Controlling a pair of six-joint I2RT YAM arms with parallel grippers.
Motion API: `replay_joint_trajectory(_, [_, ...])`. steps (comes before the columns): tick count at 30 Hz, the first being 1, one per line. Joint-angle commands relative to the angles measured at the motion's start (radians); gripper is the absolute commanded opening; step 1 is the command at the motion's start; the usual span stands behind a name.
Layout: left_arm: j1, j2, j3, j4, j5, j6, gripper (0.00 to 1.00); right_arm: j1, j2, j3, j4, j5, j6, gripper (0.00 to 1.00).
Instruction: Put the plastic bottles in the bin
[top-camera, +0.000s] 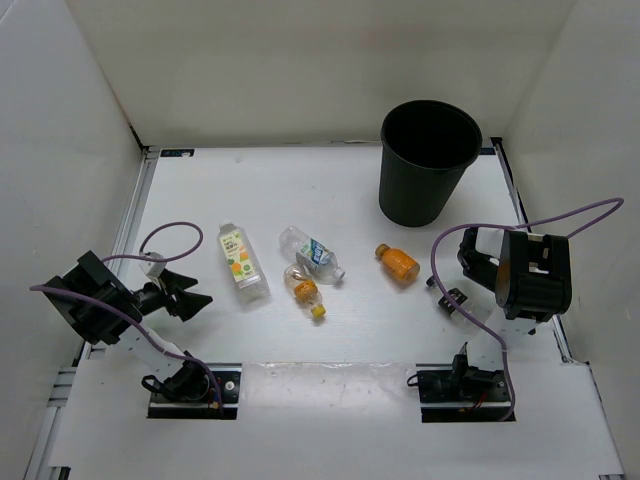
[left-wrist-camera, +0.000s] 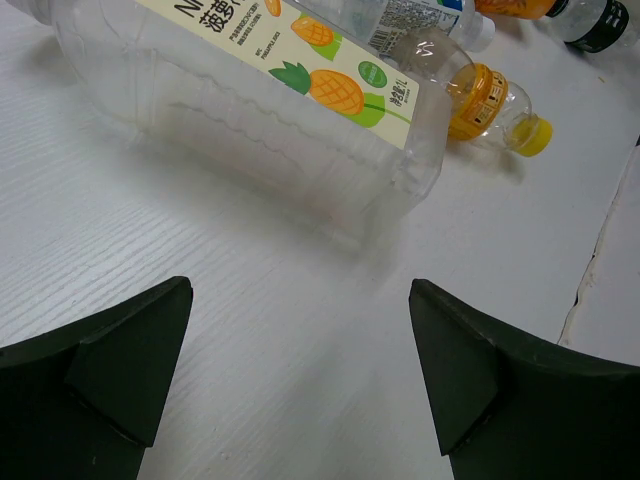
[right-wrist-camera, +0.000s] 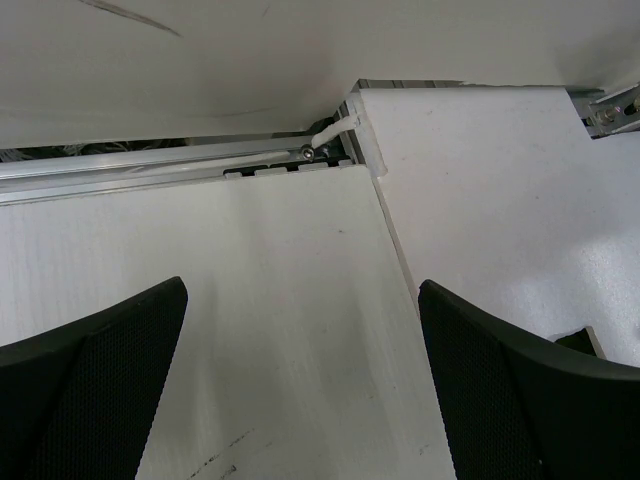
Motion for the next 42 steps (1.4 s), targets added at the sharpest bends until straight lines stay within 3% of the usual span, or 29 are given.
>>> replay_joint_trajectory(1, [0.002, -0.016, 0.009, -0.074, 0.039, 0.137, 1.0, 0.002, -0.004, 0.018, -0.152, 0.033, 0.155, 1.0])
replay_joint_trajectory(10, [0.014, -0.007, 0.019, -0.074, 0.062, 0.119, 1.0, 0.002, -0.004, 0.018, -0.152, 0.033, 0.155, 1.0])
replay_joint_trajectory(14, [0.043, 0.0, 0.115, -0.074, 0.14, -0.1, 1.0, 0.002, -0.013, 0.1, -0.152, 0.047, -0.056, 1.0])
replay_joint_trajectory(17, [0.091, -0.124, 0.091, -0.074, 0.166, -0.076, 1.0, -0.008, -0.029, 0.179, -0.152, 0.056, -0.187, 1.0])
replay_joint_trajectory(23, [0.114, -0.396, 0.146, -0.074, 0.223, -0.14, 1.0, 0.003, -0.269, 0.243, -0.12, 0.088, -0.294, 1.0])
replay_joint_trajectory(26, [0.114, -0.421, 0.282, -0.074, 0.246, -0.28, 1.0, 0.041, -0.402, 0.275, 0.106, 0.041, -0.628, 1.0])
replay_joint_trajectory(28, [0.082, -0.46, 0.359, -0.074, 0.226, -0.323, 1.0, 0.063, -0.541, 0.26, 0.299, -0.048, -1.025, 1.0])
replay_joint_trajectory(29, [0.073, -0.474, 0.376, -0.074, 0.208, -0.334, 1.0, 0.074, -0.598, 0.236, 0.518, -0.23, -1.168, 1.0])
replay_joint_trajectory(30, [0.073, -0.487, 0.388, -0.065, 0.192, -0.349, 1.0, 0.074, -0.716, 0.178, 0.606, -0.349, -1.385, 1.0])
replay_joint_trajectory(31, [0.073, -0.499, 0.402, 0.011, 0.171, -0.471, 1.0, 0.074, -0.772, 0.15, 0.674, -0.446, -1.446, 1.0])
replay_joint_trajectory(32, [0.056, -0.525, 0.402, 0.125, 0.14, -0.631, 1.0, 0.074, -0.818, 0.124, 0.766, -0.514, -1.488, 1.0])
replay_joint_trajectory(33, [0.038, -0.543, 0.402, 0.306, -0.016, -0.874, 1.0, 0.074, -0.888, 0.105, 0.79, -0.56, -1.535, 1.0])
replay_joint_trajectory(34, [-0.047, -0.566, 0.372, 0.505, -0.164, -1.31, 1.0, 0.074, -0.911, 0.079, 0.803, -0.627, -1.554, 1.0])
replay_joint_trajectory(35, [-0.097, -0.582, 0.352, 0.66, -0.306, -1.375, 1.0, 0.074, -0.927, 0.079, 0.804, -0.661, -1.574, 1.0])
replay_joint_trajectory(37, [-0.171, -0.573, 0.364, 0.662, -0.485, -1.401, 1.0, 0.074, -0.936, 0.067, 0.813, -0.752, -1.65, 1.0])
replay_joint_trajectory(38, [-0.252, -0.564, 0.39, 0.662, -0.528, -1.452, 1.0, 0.074, -0.936, 0.058, 0.804, -0.812, -1.677, 1.0])
replay_joint_trajectory(39, [-0.306, -0.551, 0.402, 0.662, -0.668, -1.473, 1.0, 0.086, -0.926, 0.058, 0.785, -0.911, -1.695, 1.0])
replay_joint_trajectory(42, [-0.545, -0.484, 0.482, 0.673, -0.974, -1.547, 1.0, 0.121, -0.849, 0.08, 0.723, -0.998, -1.741, 1.0])
